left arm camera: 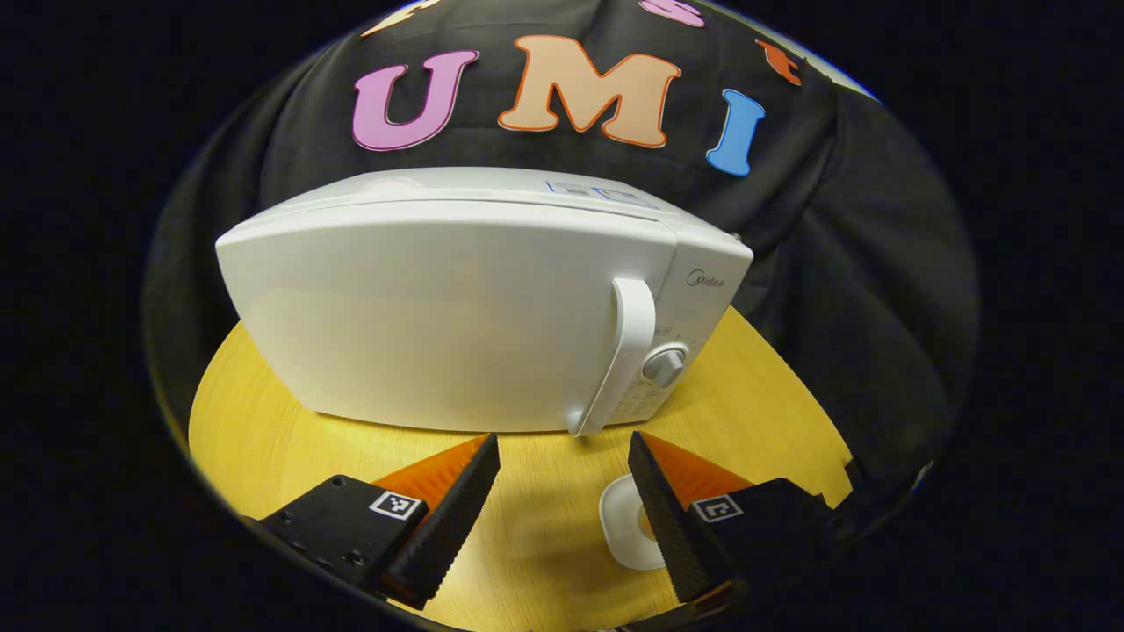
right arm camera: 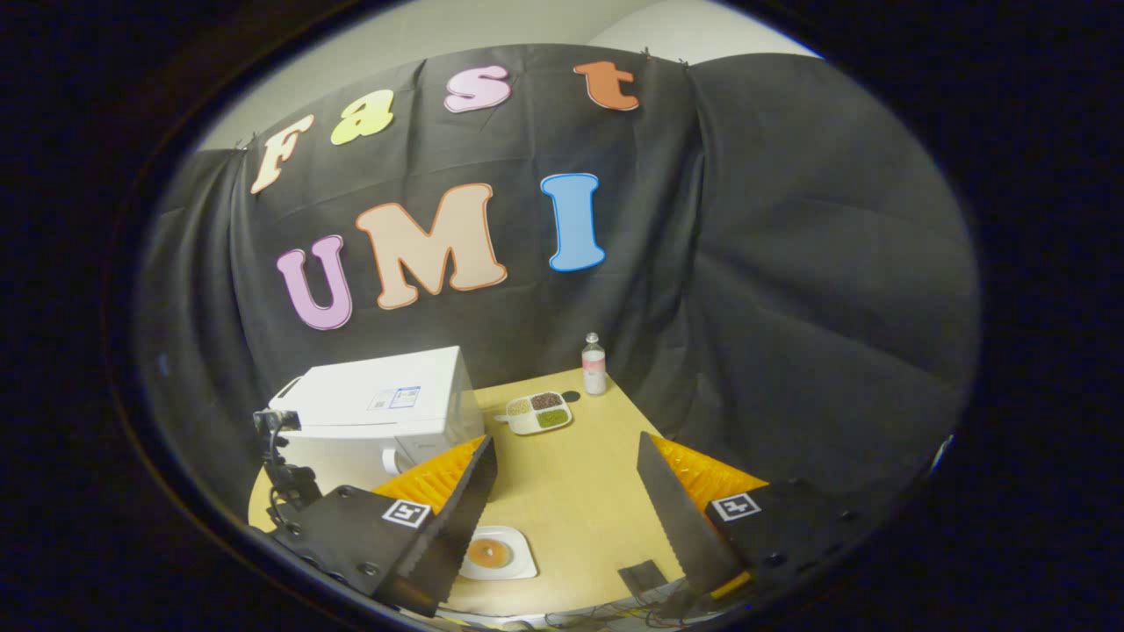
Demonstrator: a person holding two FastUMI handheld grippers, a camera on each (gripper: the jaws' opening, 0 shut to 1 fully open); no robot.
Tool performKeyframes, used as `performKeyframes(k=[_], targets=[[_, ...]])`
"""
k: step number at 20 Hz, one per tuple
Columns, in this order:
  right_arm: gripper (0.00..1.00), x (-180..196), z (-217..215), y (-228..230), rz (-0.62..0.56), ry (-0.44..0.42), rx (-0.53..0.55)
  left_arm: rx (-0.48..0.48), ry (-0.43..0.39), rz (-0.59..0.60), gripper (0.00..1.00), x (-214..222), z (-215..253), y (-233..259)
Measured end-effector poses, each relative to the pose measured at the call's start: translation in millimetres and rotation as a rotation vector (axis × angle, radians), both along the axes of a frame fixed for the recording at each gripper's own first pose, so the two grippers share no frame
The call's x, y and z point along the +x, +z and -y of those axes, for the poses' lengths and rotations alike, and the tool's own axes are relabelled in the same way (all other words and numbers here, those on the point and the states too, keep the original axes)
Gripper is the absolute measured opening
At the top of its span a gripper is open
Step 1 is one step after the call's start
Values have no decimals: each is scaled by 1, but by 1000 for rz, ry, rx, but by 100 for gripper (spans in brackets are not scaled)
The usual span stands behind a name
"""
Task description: Open the microwave oven with the left hand, put the food in, and close the microwave oven.
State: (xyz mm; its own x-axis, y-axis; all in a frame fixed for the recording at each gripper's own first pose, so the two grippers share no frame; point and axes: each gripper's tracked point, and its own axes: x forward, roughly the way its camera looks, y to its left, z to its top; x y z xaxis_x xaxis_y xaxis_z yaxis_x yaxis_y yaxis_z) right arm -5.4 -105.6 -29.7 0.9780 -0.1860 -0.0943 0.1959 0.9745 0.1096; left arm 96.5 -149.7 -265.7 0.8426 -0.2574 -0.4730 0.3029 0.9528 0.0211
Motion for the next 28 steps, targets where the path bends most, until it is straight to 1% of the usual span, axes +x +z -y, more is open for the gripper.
performKeyframes(k=[3,5,7,9,11,13,14,16,17,18,19,20,21,22,23,24,28], targets=[[92,5,4,-9,-18,-6,38,26,-4,1,96,15,10,-12],[92,7,2,-16,-32,5,89,25,1,-1,96,26,16,-17],[92,10,4,-23,-44,0,117,25,6,-1,95,36,21,-22],[92,8,8,-29,-54,-14,103,34,14,-5,95,43,24,-26],[92,6,13,-33,-65,-24,81,22,21,-16,94,49,27,-30],[92,3,16,-36,-75,-29,70,15,26,-27,86,51,30,-33],[100,2,16,-38,-79,-29,69,23,28,-28,77,53,31,-35],[100,2,17,-41,-86,-28,70,53,27,-16,68,58,30,-35],[100,3,15,-44,-91,-25,69,58,21,-10,68,61,32,-34],[100,4,14,-45,-97,-20,68,51,20,-23,46,60,35,-36],[100,4,12,-48,-101,-13,68,47,30,-32,54,61,35,-37],[92,5,10,-48,-104,-4,67,48,39,-39,39,60,35,-38],[92,5,7,-50,-107,4,66,51,39,-36,39,61,37,-38],[92,4,5,-51,-109,12,63,57,36,-43,28,59,38,-39],[92,5,3,-53,-112,19,59,71,39,-34,26,59,38,-38],[92,4,2,-54,-117,24,55,80,37,-27,20,59,37,-38],[92,1,-1,-65,-142,46,59,82,34,-28,11,58,37,-38]])
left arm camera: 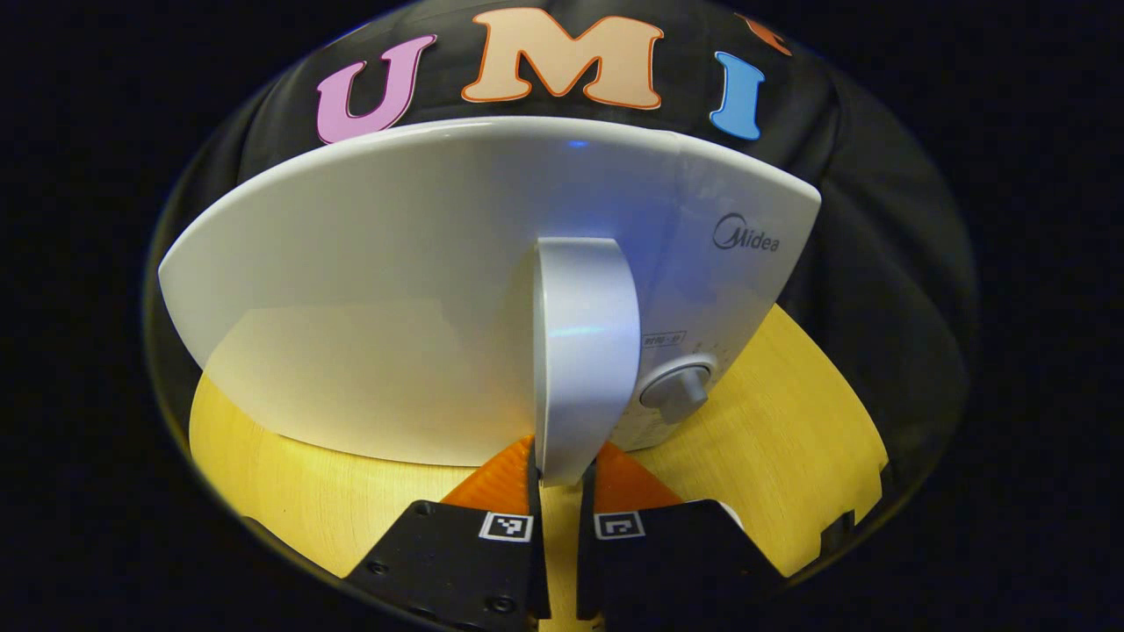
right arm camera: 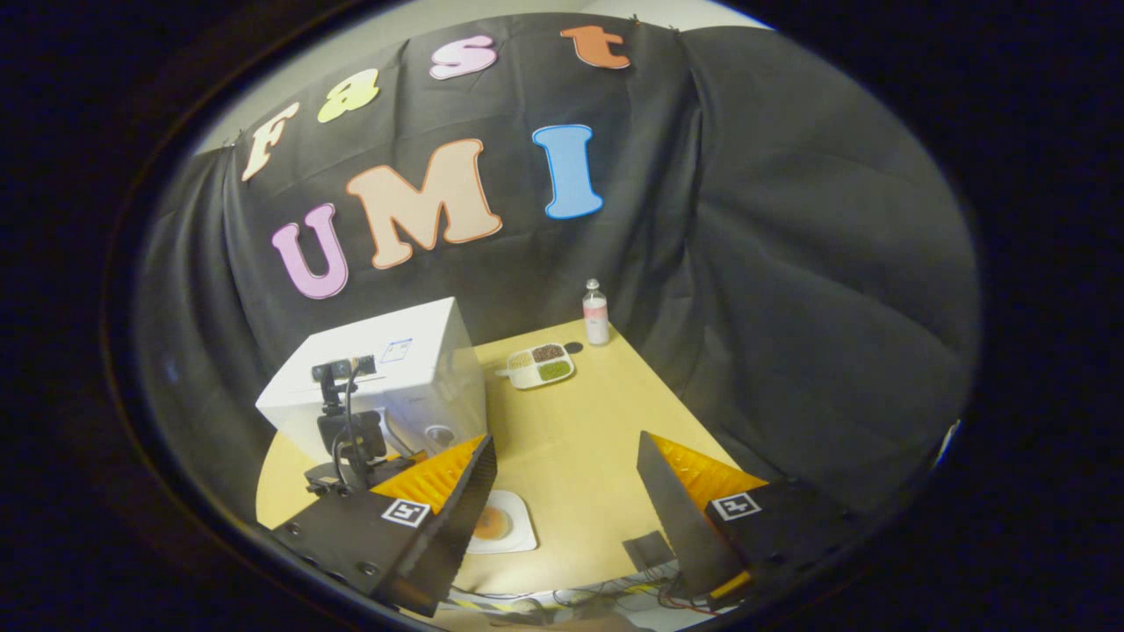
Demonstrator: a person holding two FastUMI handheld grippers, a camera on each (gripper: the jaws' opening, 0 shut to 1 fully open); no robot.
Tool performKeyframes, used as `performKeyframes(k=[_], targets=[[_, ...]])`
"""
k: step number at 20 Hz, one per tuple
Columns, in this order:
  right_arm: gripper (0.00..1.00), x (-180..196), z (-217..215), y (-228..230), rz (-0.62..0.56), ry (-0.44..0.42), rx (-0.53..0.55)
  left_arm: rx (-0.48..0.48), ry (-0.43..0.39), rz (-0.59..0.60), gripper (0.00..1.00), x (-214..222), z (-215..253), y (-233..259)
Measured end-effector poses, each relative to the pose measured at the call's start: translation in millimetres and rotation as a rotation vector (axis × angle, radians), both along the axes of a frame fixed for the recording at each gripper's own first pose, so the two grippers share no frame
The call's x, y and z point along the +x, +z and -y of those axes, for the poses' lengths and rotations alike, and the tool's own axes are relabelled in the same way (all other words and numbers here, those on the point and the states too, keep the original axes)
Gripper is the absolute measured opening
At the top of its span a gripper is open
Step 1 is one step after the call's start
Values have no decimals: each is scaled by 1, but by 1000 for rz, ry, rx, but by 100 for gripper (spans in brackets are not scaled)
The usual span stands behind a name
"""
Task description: Open the microwave oven with the left hand, put the food in, and close the microwave oven.
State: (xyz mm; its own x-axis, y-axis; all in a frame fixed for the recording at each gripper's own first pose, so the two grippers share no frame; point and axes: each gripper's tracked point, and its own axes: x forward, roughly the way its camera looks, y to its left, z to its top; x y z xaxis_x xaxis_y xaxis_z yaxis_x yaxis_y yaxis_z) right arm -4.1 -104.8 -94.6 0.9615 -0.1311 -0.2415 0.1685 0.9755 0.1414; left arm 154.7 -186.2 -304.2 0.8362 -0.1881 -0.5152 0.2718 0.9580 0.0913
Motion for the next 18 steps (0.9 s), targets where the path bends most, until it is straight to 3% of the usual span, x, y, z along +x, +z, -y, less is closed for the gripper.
performKeyframes(k=[6,15,18], targets=[[91,-4,-2,-10,-22,36,5,-20,21,12,5,-1,0,2],[90,3,-28,-32,-69,127,15,-27,29,14,4,-2,-1,2],[89,11,-41,-45,-101,161,10,-34,28,-9,2,-32,-10,-2]])
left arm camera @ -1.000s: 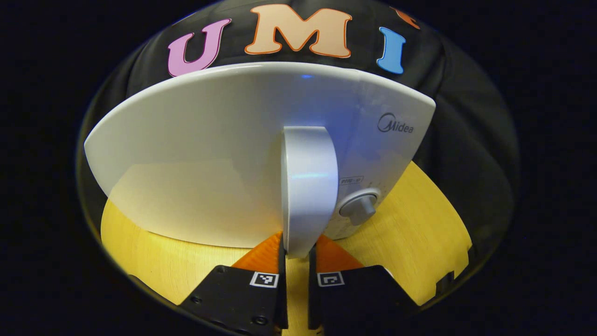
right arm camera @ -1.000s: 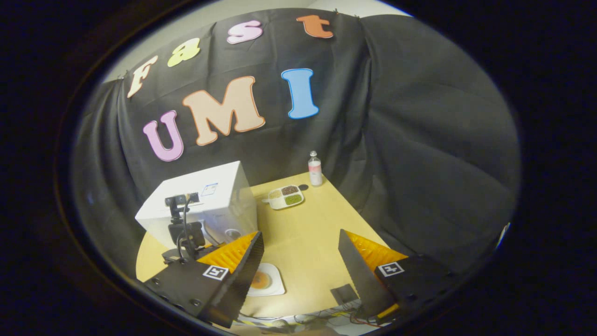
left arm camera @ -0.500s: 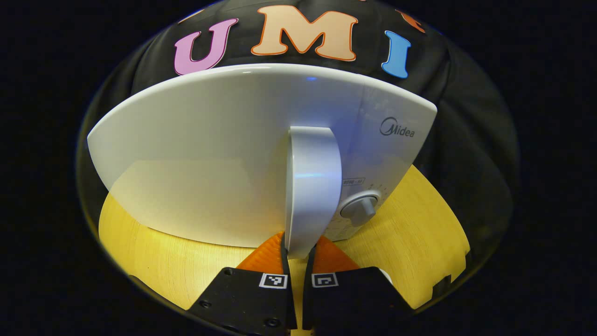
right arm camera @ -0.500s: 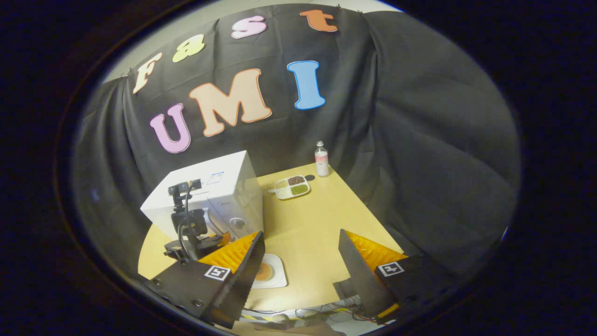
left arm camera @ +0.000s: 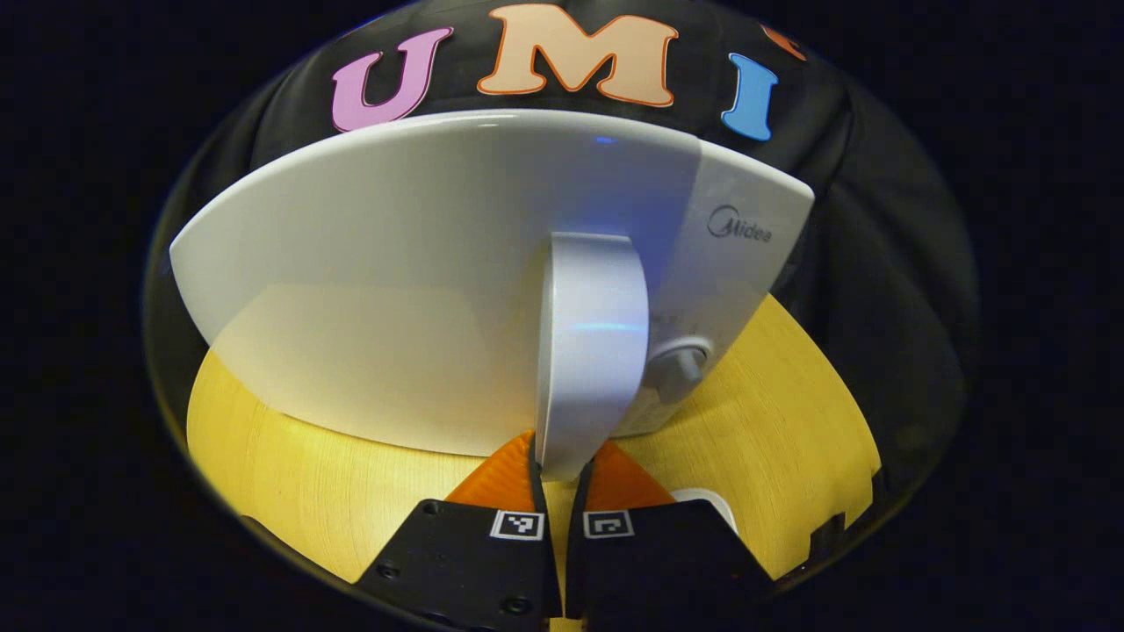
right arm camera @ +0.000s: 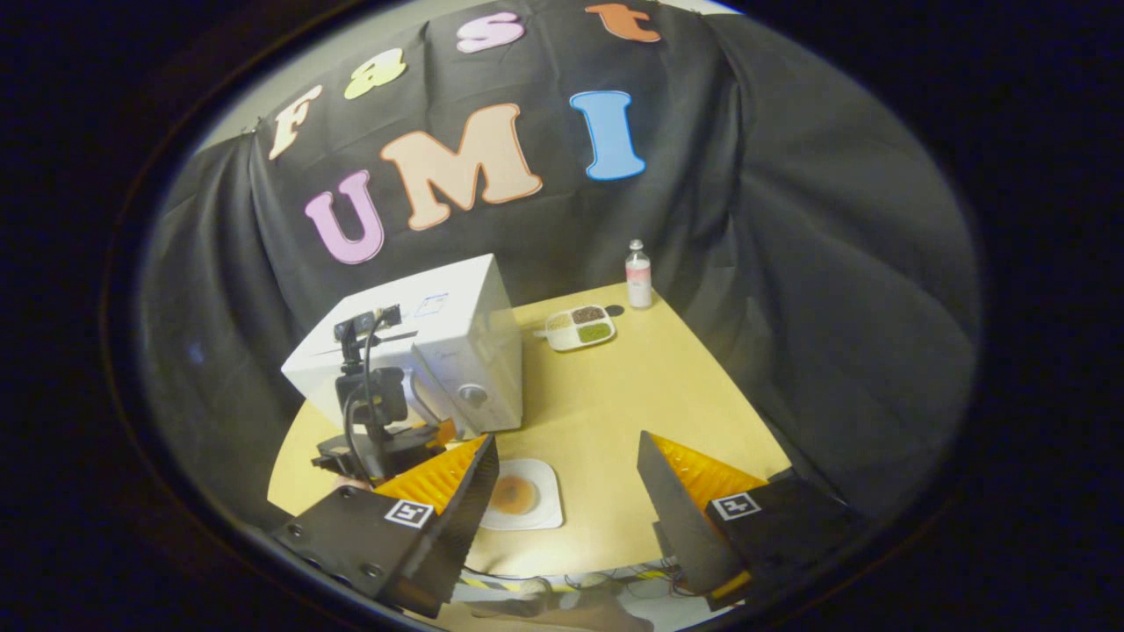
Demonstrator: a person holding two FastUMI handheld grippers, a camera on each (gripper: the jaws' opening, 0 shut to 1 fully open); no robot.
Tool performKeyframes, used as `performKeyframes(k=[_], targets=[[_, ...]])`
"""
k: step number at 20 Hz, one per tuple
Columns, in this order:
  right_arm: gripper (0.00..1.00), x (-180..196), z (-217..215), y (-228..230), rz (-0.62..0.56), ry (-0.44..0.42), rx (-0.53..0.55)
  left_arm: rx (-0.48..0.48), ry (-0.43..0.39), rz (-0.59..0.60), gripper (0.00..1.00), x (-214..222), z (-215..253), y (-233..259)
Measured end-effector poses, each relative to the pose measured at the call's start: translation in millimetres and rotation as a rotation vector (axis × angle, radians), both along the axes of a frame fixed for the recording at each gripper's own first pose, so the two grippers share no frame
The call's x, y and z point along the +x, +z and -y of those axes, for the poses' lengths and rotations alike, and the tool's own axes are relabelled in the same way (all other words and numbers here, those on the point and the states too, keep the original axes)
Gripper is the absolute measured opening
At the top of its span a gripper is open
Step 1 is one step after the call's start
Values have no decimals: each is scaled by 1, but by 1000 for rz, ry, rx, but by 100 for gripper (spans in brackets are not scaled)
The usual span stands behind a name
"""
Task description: Open the microwave oven with the left hand, put the food in, and close the microwave oven.
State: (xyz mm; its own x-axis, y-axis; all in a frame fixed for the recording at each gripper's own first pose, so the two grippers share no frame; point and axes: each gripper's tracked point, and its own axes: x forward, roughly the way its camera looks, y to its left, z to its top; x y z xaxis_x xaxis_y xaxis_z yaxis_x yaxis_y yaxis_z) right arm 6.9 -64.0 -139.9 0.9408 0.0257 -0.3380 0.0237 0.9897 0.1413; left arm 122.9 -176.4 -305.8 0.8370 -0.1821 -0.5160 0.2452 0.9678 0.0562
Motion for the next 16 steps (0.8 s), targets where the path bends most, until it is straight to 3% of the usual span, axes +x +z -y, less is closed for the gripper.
performKeyframes(k=[3,8,9,12,13,15,16], targets=[[90,8,-18,-7,-22,48,12,5,-55,12,2,-39,-15,-5],[90,15,-44,-17,-32,121,-7,41,-75,-29,16,-70,-36,-9],[99,13,-49,-18,-34,132,-3,29,-66,-30,17,-74,-39,-9],[90,7,-56,-27,-46,154,-11,-44,-33,-31,27,-84,-46,-4],[99,4,-57,-30,-51,158,-17,-55,-17,-31,34,-87,-51,-3],[99,2,-59,-39,-65,164,-27,-47,14,-19,45,-88,-66,-3],[90,0,-61,-44,-76,169,-30,-45,33,-21,80,-91,-74,-1]])
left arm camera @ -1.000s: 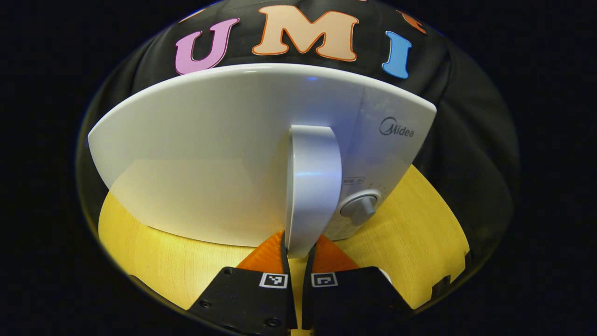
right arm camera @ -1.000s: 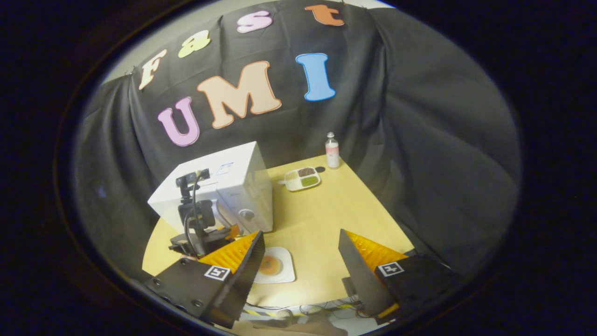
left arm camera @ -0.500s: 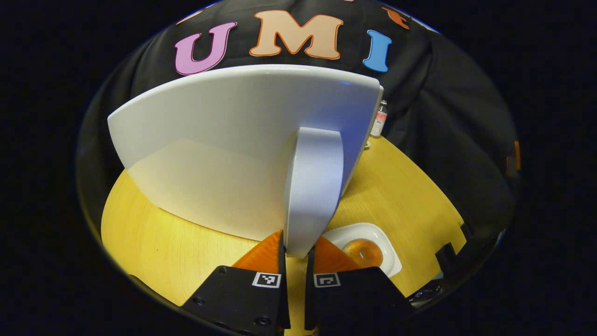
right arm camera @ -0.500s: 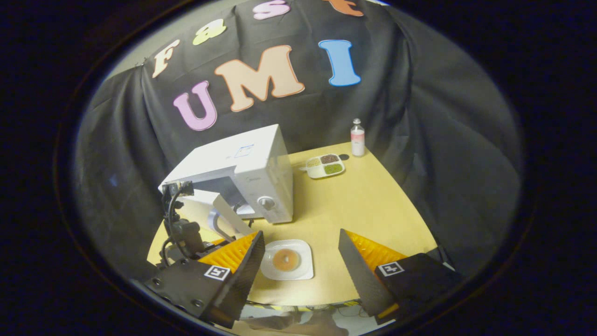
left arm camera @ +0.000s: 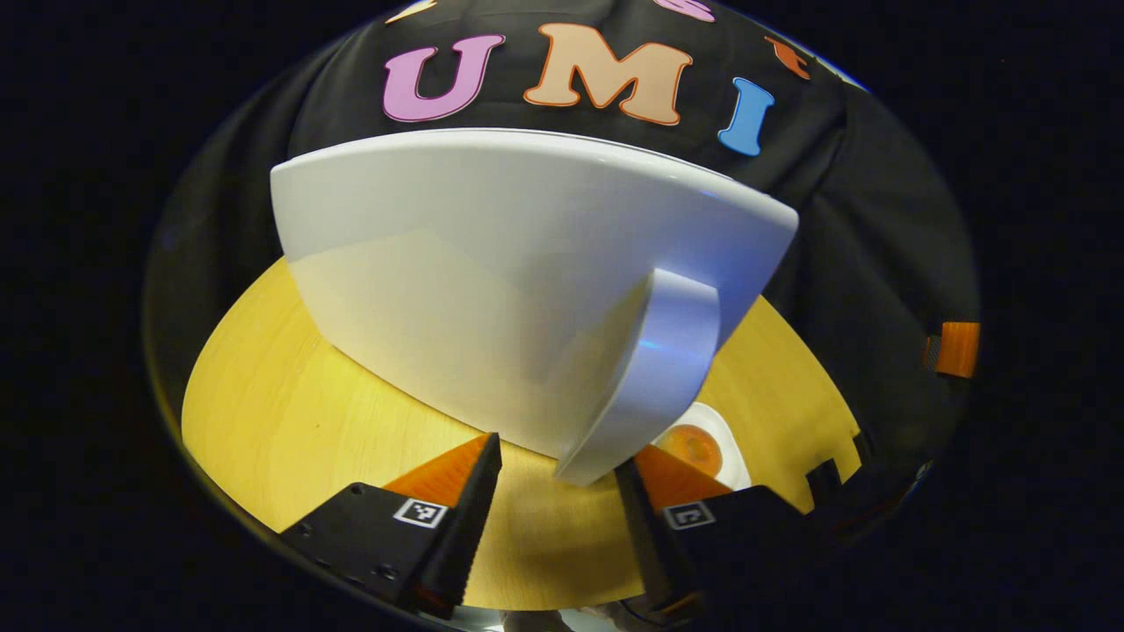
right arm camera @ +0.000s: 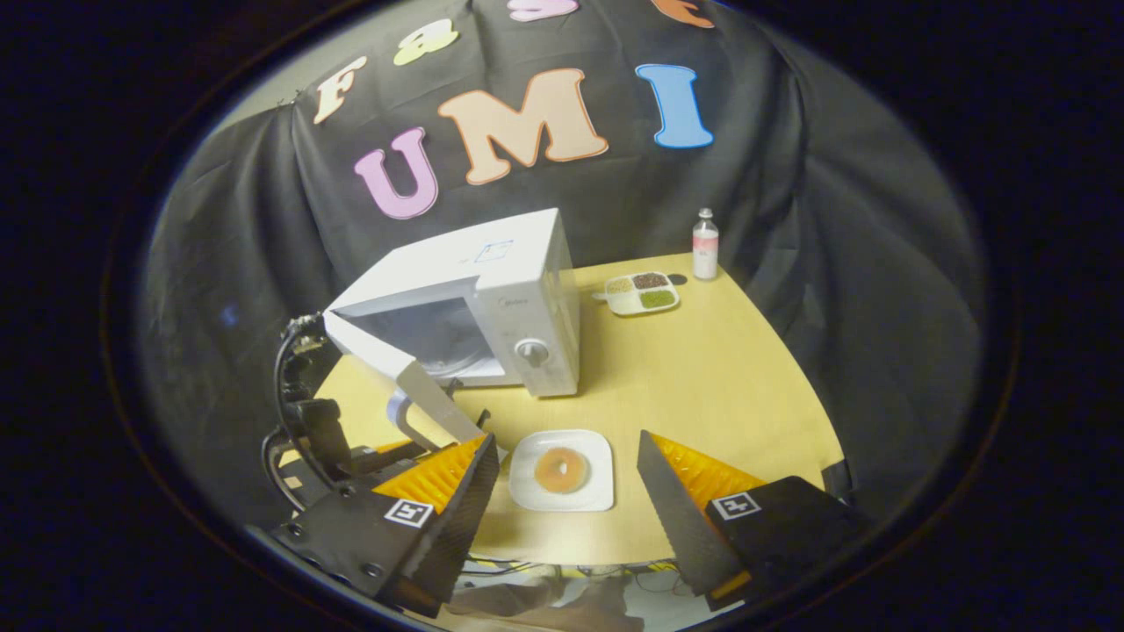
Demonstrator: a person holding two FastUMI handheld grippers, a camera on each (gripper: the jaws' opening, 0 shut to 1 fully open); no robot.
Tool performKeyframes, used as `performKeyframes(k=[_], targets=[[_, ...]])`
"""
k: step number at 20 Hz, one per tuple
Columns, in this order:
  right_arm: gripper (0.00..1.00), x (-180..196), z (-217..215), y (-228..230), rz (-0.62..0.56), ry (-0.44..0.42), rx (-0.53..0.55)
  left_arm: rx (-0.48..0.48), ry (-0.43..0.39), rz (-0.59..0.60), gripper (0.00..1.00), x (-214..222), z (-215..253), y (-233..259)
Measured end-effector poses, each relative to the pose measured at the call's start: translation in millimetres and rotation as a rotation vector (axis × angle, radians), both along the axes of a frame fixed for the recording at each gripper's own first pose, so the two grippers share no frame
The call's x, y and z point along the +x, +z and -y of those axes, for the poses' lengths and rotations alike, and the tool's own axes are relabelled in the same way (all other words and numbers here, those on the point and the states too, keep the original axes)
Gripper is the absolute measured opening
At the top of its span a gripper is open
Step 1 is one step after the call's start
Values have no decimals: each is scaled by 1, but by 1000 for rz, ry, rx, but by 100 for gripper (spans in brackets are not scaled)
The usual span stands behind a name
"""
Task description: Open the microwave oven with the left hand, put the food in, and close the microwave oven.
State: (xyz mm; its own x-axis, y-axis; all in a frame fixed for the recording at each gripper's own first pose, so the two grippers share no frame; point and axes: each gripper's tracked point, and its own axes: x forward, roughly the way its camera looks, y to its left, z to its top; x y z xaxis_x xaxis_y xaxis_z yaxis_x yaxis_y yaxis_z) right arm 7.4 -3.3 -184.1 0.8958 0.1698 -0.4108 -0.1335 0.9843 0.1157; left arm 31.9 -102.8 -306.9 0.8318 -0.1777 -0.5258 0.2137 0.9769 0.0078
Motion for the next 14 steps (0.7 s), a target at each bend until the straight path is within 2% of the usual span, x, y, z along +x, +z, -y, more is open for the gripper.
performKeyframes(k=[1,2,4,9,14], targets=[[90,0,-2,-4,-8,4,-2,-4,14,-7,82,0,-5,-2],[99,0,-4,-7,-14,10,-5,-6,34,-13,90,-2,-11,-2],[99,2,-8,-12,-21,18,-15,-22,54,-28,100,-11,-17,-3],[99,2,-12,-28,-48,28,-41,-3,94,-33,100,-38,-44,-2],[99,4,-15,-46,-97,35,-69,-1,167,-41,100,-63,-75,0]])
